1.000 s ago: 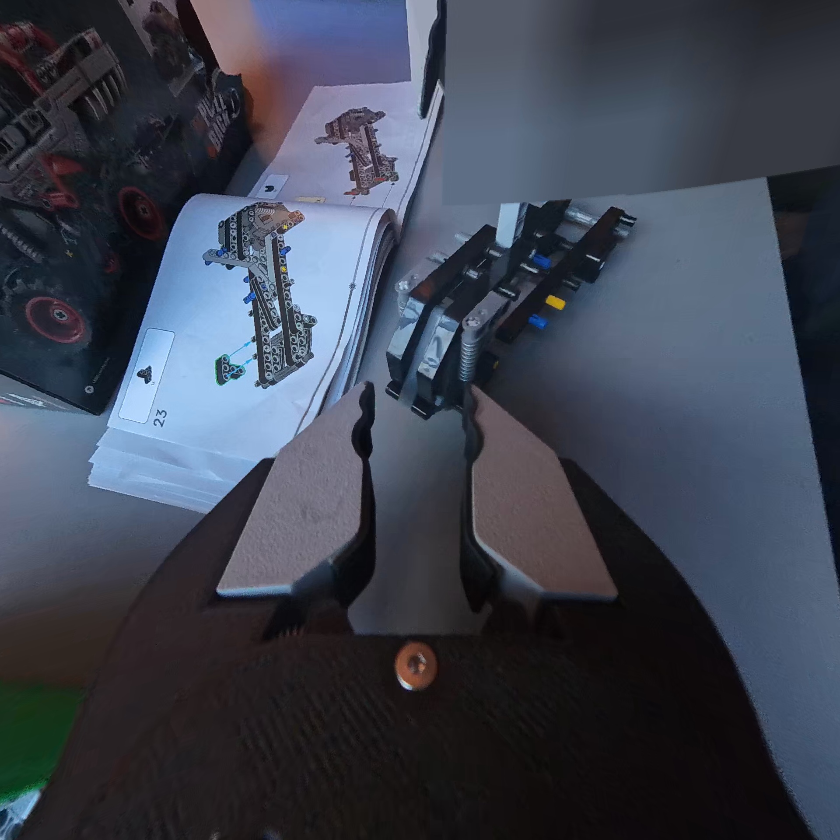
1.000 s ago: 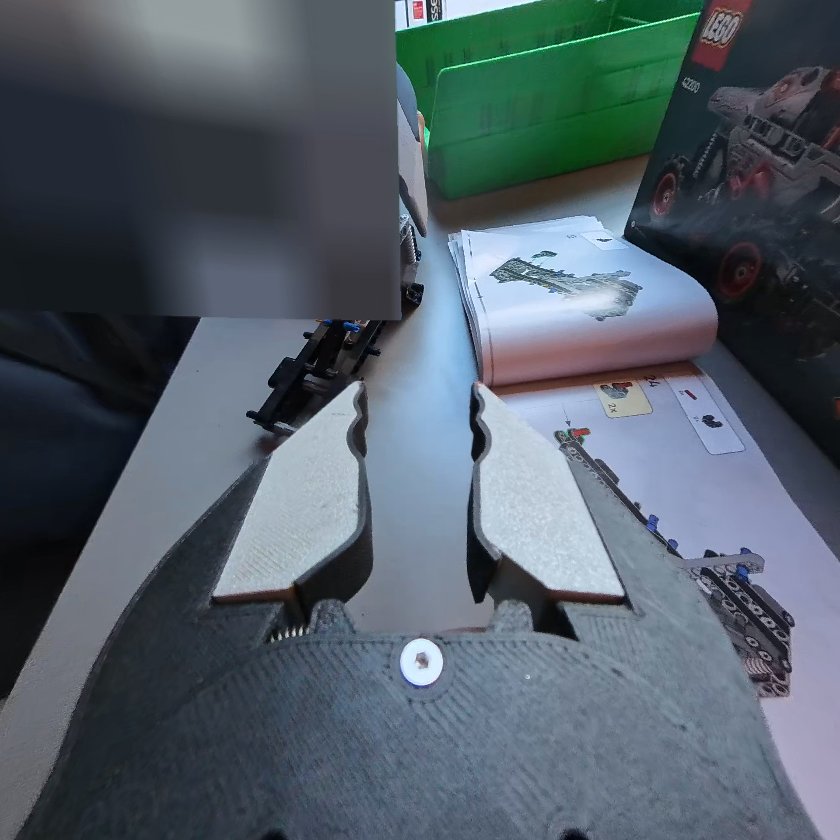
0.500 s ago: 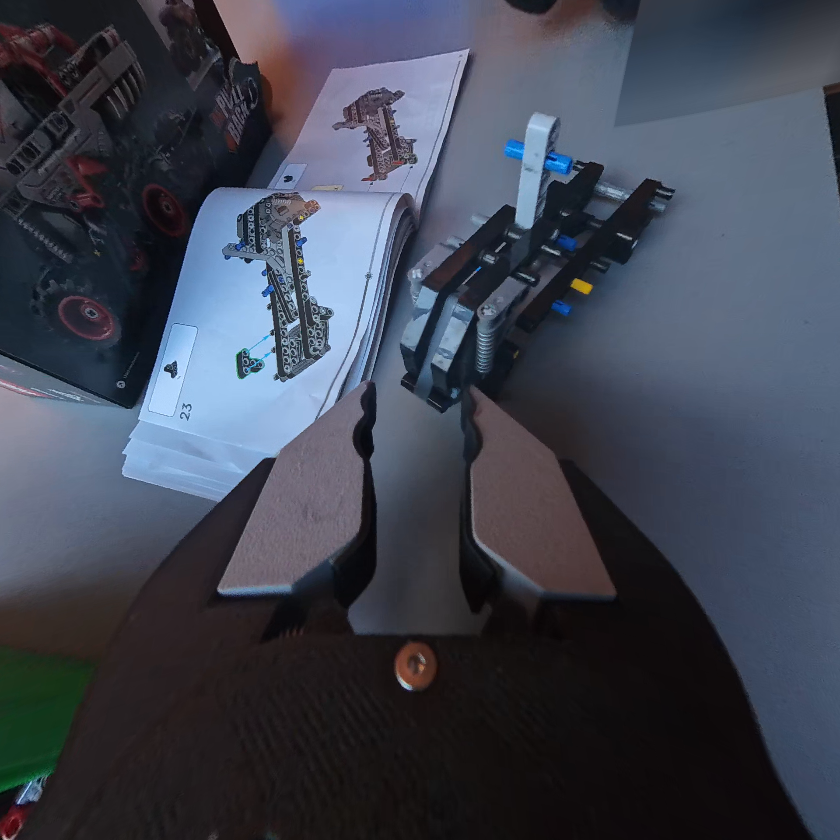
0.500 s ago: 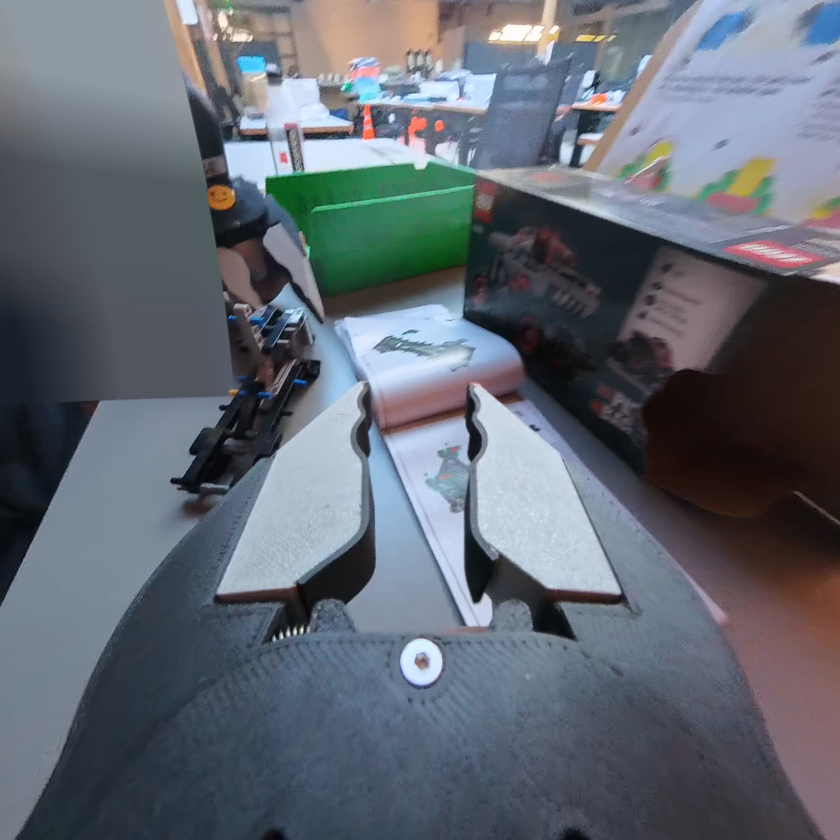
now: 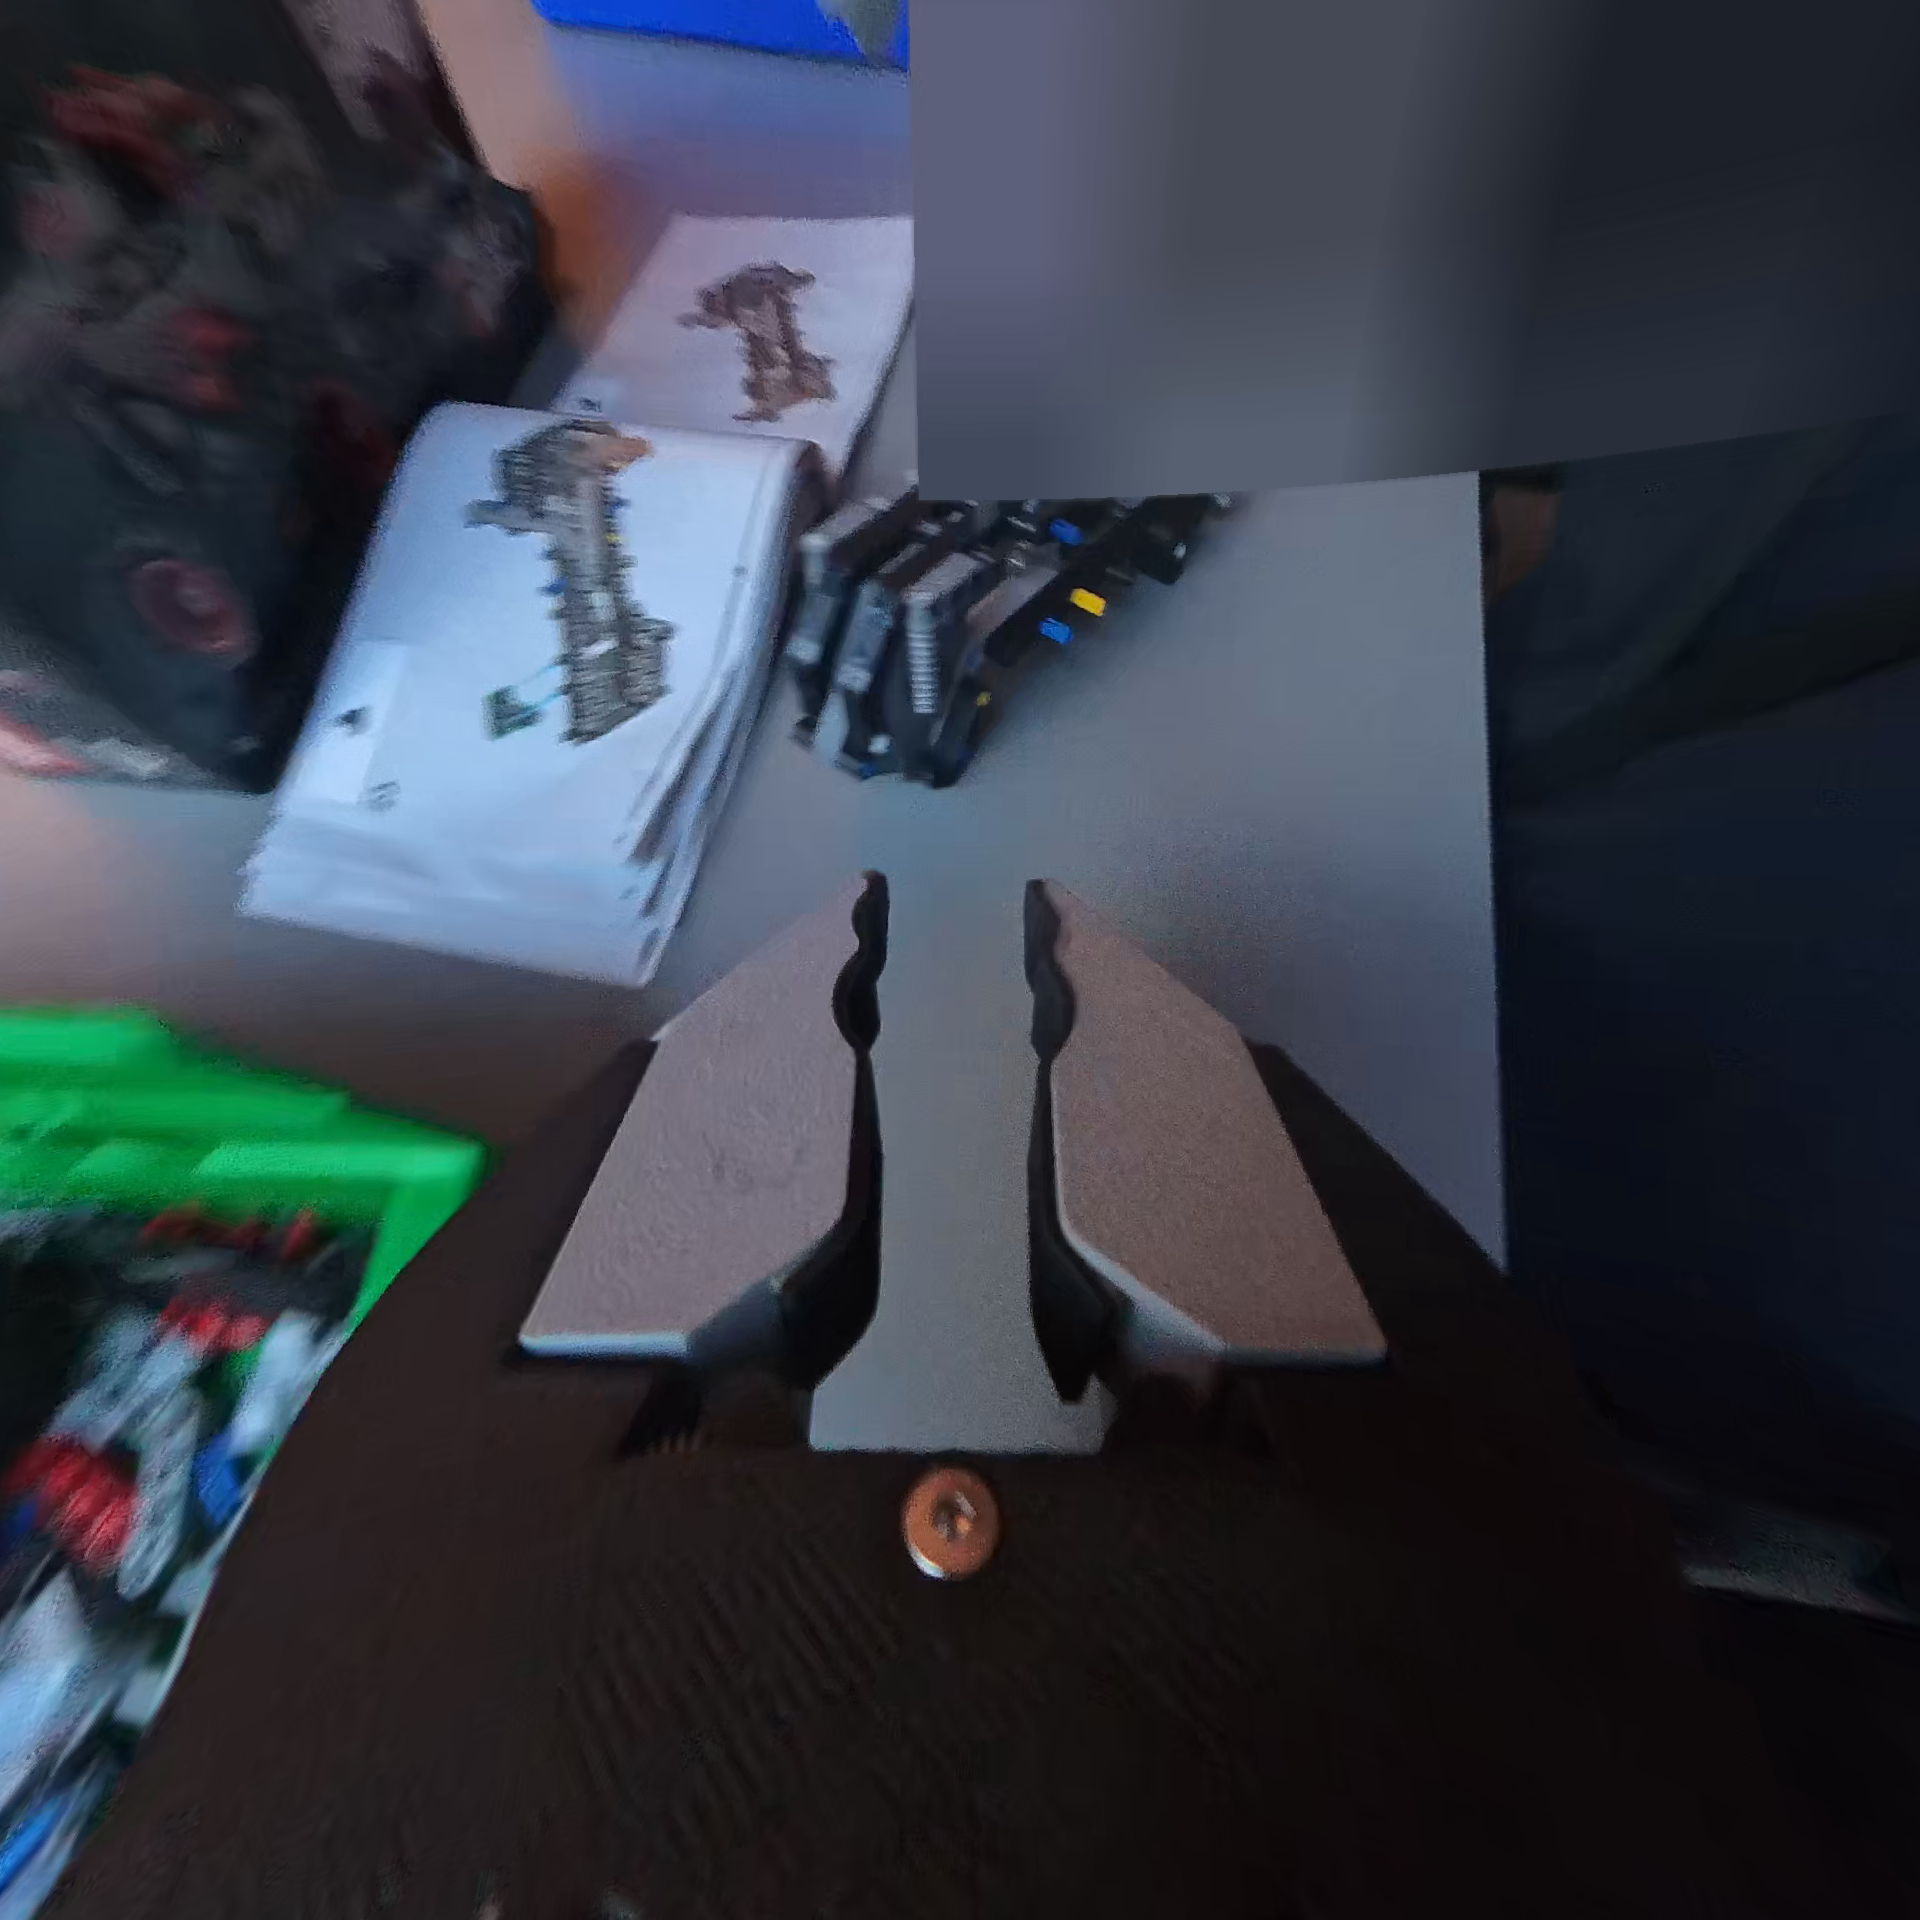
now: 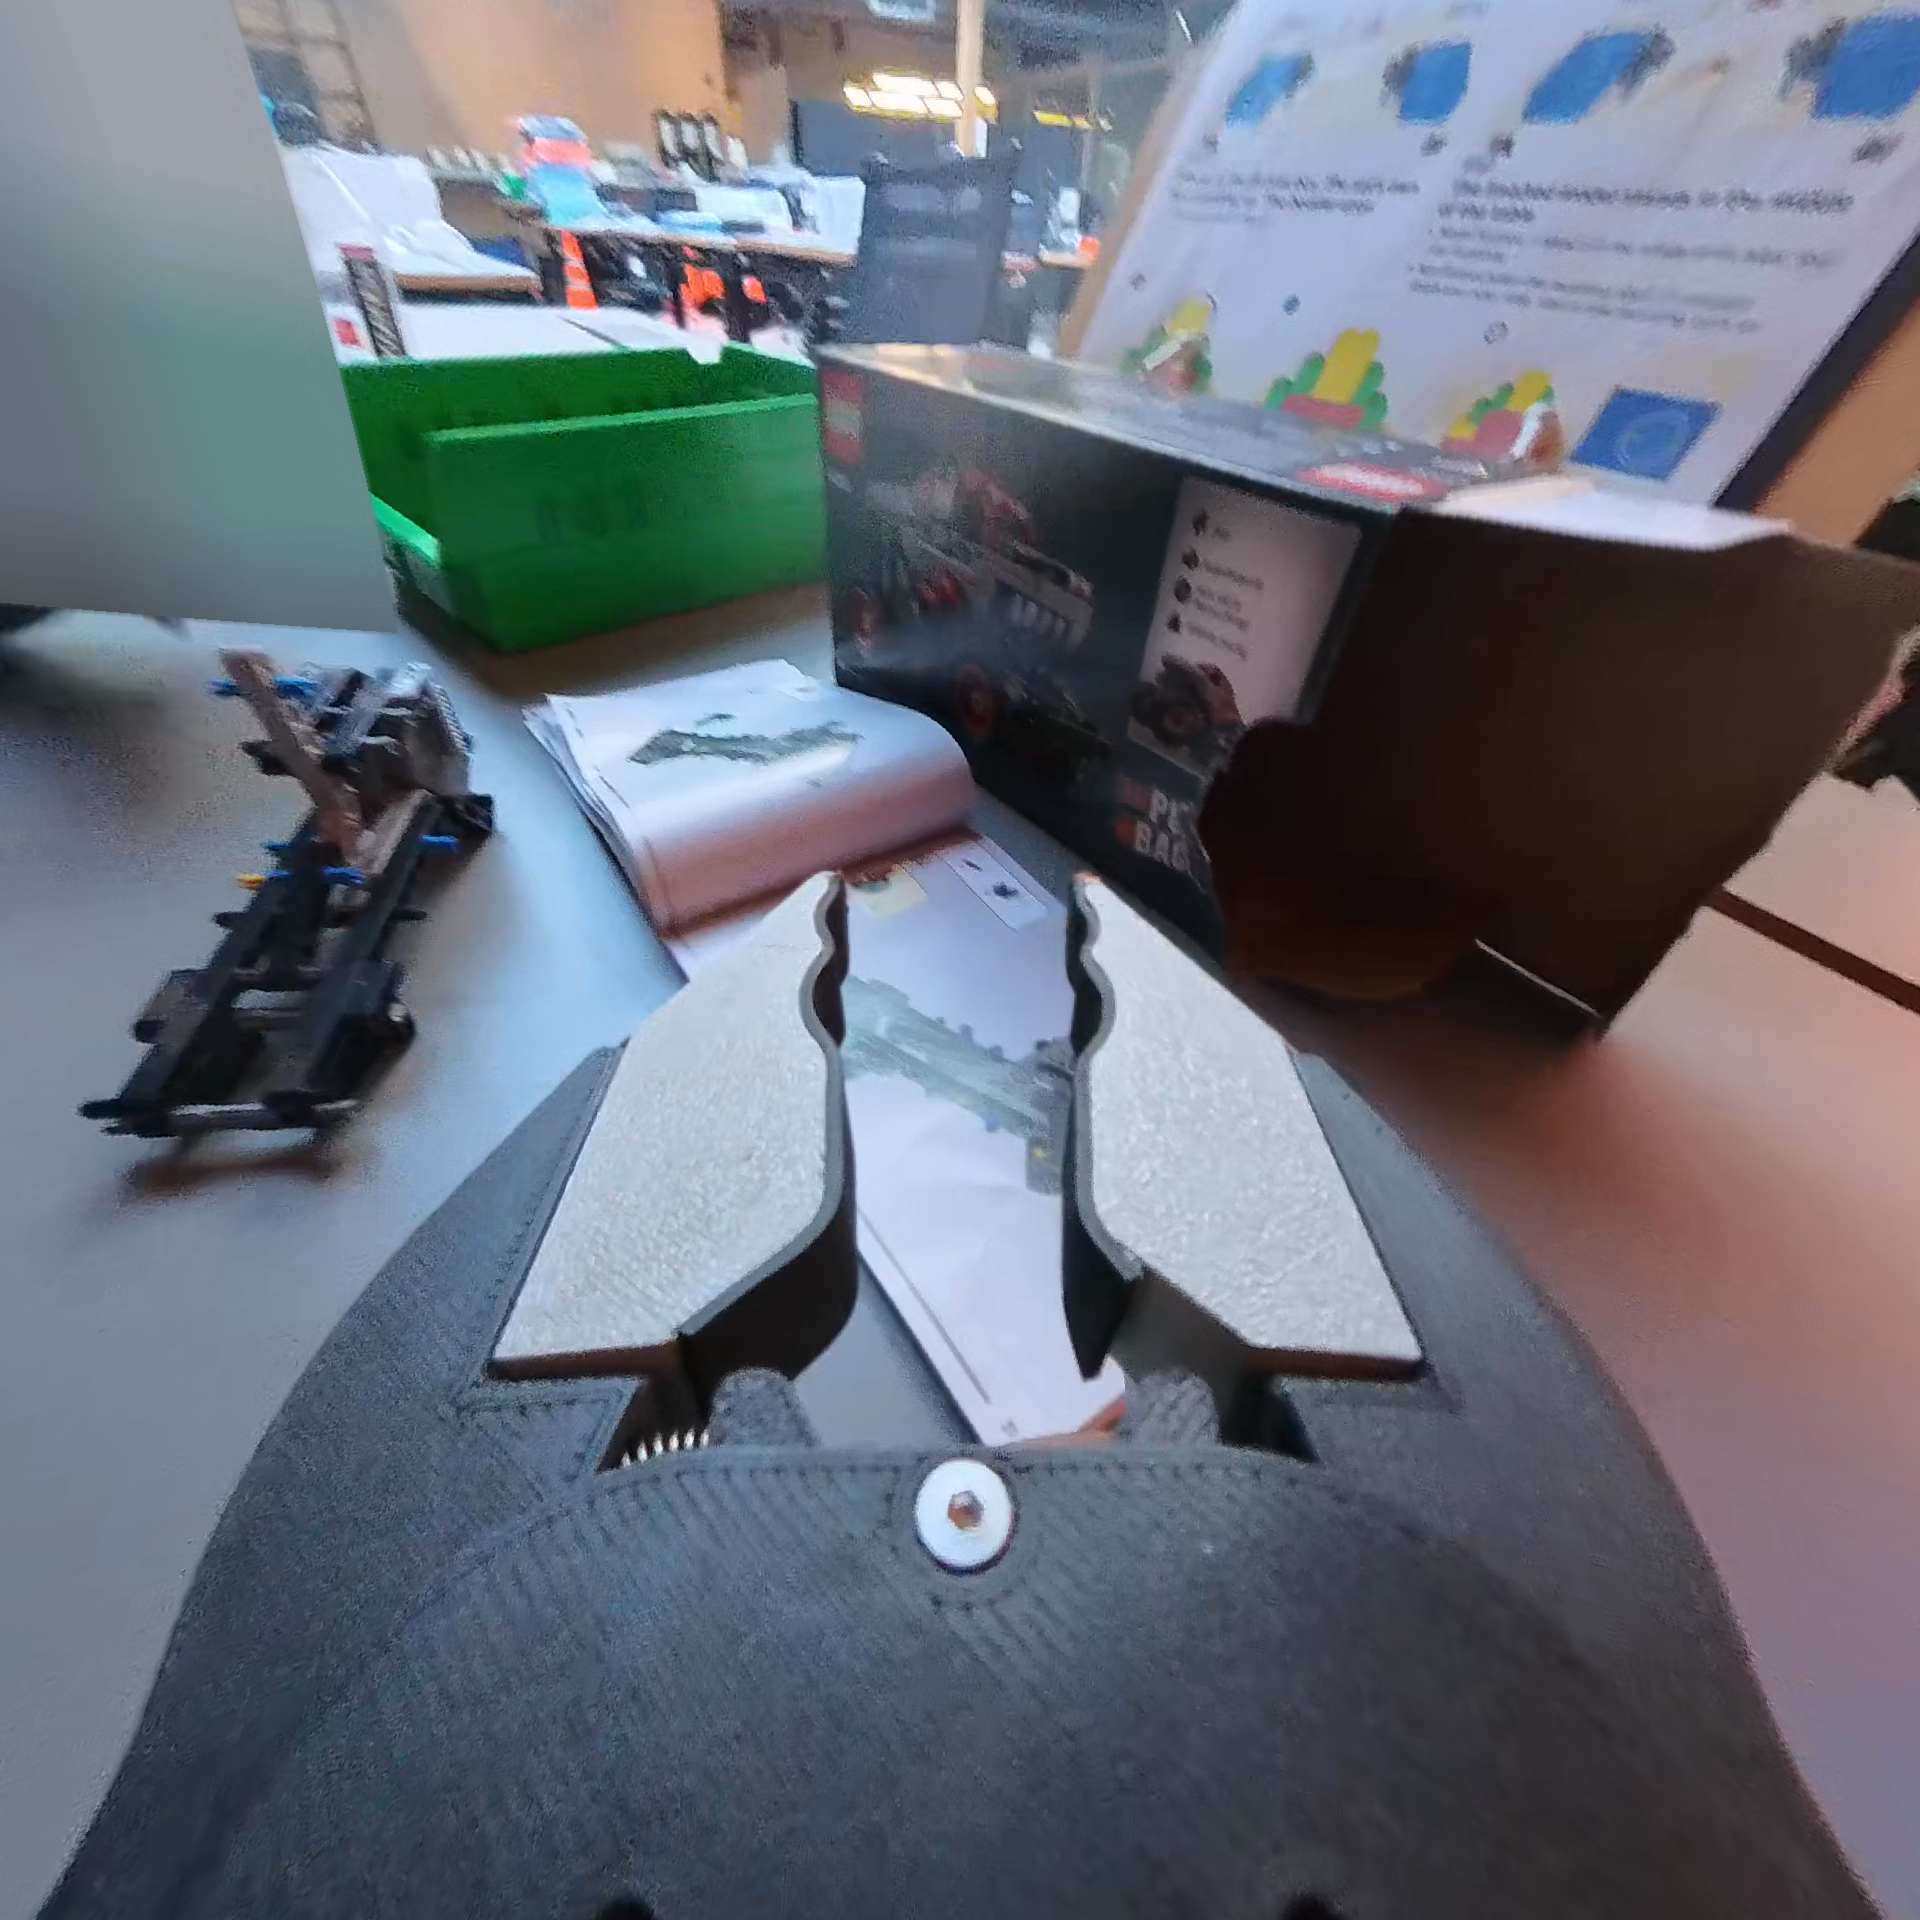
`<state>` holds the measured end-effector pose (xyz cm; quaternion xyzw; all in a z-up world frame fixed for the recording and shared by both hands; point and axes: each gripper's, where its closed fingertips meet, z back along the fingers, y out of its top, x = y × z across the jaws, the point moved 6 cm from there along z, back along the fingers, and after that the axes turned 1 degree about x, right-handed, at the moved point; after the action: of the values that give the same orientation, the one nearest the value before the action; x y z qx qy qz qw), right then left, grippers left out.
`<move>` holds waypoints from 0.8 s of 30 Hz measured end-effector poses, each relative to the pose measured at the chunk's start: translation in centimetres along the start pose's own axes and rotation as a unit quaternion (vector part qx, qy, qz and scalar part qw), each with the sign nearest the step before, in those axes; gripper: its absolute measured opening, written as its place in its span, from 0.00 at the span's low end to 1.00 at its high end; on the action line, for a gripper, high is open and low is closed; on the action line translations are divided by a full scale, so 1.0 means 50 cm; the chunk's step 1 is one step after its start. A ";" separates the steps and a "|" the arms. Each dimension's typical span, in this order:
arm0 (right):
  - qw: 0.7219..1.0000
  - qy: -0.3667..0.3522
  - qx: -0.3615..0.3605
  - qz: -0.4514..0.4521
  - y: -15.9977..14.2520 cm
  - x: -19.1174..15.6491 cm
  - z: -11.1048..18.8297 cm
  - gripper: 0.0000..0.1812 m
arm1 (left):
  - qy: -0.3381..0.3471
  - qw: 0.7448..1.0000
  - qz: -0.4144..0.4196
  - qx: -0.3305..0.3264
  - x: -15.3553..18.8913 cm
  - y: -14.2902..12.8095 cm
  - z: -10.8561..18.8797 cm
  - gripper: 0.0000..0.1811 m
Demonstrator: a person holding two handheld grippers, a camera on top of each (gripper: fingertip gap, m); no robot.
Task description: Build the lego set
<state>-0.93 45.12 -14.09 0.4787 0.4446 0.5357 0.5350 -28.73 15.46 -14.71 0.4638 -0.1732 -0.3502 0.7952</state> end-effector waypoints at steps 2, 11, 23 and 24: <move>1.000 -0.017 -0.017 -0.008 -0.017 0.010 -0.006 0.21 | 0.042 0.999 0.027 0.012 -0.036 0.005 0.090 0.13; 0.997 -0.071 -0.031 -0.028 -0.024 0.037 -0.011 0.22 | 0.317 0.916 0.134 -0.208 -0.359 -0.065 0.365 0.11; 0.997 -0.074 -0.028 -0.017 -0.023 0.033 -0.010 0.22 | 0.304 0.901 0.170 -0.260 -0.511 -0.092 0.295 0.12; 0.997 -0.072 -0.026 -0.017 -0.022 0.032 -0.009 0.22 | 0.303 0.900 0.171 -0.261 -0.510 -0.092 0.291 0.12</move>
<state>-1.18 46.79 -15.20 0.4948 0.3990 0.5020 0.5865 -56.99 23.29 -10.00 0.2866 0.0976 -0.0842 0.9493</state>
